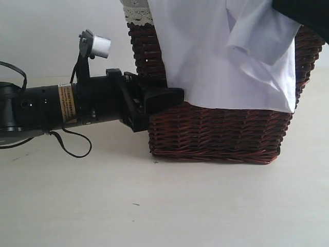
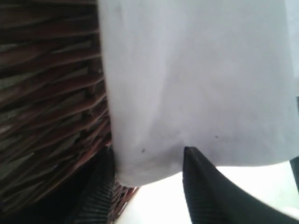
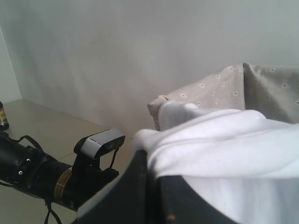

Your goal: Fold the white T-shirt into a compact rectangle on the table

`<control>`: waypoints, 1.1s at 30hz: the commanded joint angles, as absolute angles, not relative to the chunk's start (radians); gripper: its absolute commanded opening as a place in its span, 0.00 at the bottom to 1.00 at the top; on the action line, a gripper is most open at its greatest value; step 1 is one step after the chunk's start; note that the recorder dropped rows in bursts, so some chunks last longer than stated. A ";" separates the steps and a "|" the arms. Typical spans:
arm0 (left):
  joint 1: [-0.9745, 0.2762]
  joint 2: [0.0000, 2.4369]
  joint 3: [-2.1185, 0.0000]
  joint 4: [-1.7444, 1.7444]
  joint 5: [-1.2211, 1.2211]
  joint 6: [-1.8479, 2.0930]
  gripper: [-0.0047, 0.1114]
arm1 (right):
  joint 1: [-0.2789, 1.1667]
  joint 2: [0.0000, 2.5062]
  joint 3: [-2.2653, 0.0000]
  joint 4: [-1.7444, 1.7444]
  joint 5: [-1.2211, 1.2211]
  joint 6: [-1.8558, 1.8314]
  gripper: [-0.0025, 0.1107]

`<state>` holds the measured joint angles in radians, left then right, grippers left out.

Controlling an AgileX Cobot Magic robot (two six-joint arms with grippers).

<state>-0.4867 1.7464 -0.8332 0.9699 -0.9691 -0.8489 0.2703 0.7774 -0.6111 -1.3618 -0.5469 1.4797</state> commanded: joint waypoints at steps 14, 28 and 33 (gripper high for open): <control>-0.618 1.810 -0.871 0.958 -1.097 -0.736 0.44 | 0.272 0.769 -0.615 -1.391 -0.555 1.489 0.02; -0.510 1.772 -0.851 1.068 -1.078 -0.881 0.44 | 0.272 0.769 -0.615 -1.393 -0.553 1.489 0.02; -0.408 1.735 -0.799 1.065 -1.206 -0.887 0.44 | 0.272 0.769 -0.615 -1.397 -0.553 1.491 0.02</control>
